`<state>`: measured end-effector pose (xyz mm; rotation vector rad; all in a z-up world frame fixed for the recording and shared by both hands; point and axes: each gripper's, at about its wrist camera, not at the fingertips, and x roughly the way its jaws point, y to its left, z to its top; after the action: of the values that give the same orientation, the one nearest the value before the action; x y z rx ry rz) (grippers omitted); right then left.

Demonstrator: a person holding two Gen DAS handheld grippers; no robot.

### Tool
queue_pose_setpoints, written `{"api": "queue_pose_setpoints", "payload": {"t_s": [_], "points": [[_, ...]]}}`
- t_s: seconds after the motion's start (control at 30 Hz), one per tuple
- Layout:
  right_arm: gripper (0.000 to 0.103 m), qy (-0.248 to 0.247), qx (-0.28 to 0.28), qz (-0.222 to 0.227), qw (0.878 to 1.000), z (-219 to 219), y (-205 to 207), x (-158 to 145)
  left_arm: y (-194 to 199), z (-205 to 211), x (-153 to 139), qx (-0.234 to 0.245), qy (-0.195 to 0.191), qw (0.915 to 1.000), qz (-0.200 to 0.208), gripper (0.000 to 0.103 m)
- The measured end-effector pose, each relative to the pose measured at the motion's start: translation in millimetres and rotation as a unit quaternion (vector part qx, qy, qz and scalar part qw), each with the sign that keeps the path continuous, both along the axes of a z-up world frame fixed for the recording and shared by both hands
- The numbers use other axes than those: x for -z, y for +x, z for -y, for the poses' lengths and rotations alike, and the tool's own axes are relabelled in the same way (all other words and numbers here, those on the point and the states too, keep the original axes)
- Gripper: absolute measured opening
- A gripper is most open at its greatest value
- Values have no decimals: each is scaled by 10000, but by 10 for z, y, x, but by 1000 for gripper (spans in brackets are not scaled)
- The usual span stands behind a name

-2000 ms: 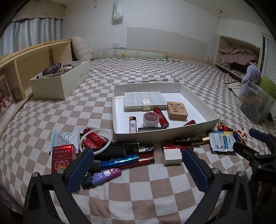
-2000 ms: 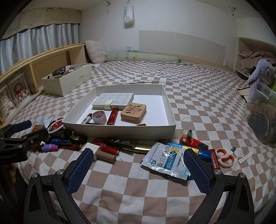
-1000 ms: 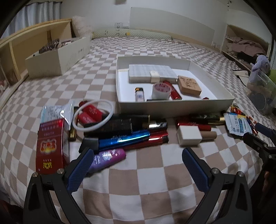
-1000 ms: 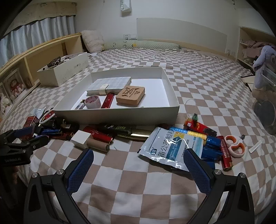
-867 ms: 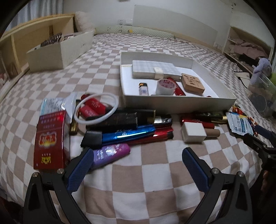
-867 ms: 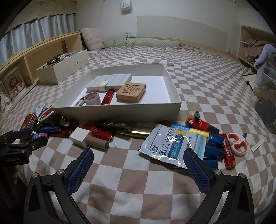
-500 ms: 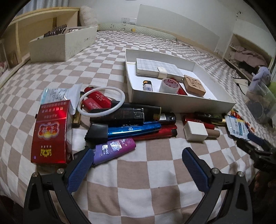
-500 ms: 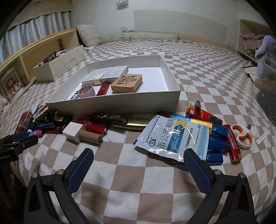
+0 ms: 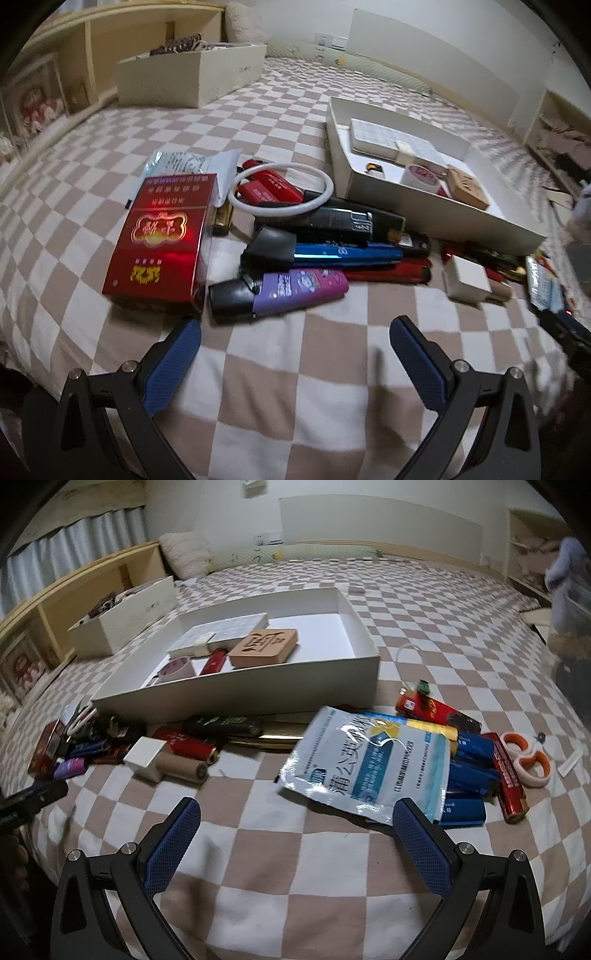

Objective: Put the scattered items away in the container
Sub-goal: 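Lower left gripper onto purple lighter and close while right gripper approaches white sachet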

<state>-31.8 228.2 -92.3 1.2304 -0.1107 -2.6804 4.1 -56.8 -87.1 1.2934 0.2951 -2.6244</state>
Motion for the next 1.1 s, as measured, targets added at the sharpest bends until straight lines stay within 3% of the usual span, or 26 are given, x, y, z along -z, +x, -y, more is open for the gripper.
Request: {"api": "queue_pose_setpoints", "payload": {"t_s": [0.27,0.43,0.53,0.63,0.9,1.1], "points": [[103,-204,274,-159,9993,-173,-22,-9,-295,-74,75,-593,-546,9966,162,101],[103,-373,582,-192,9974,-368,-49,-17,-359,-73,124,-625,-819,9946,101,100],[103,-322,701,-197,9968,-439,-78,-18,-341,-75,133,-571,-947,9939,33,92],[103,-123,626,-220,9977,-414,-119,-7,-295,-56,129,-462,-1018,9937,-75,85],[103,906,-59,-294,9954,-156,-260,89,-182,-13,122,-9,-886,9957,-265,85],[103,1358,-536,-267,9889,-65,-322,118,-115,-13,124,209,-826,9958,-333,85]]}}
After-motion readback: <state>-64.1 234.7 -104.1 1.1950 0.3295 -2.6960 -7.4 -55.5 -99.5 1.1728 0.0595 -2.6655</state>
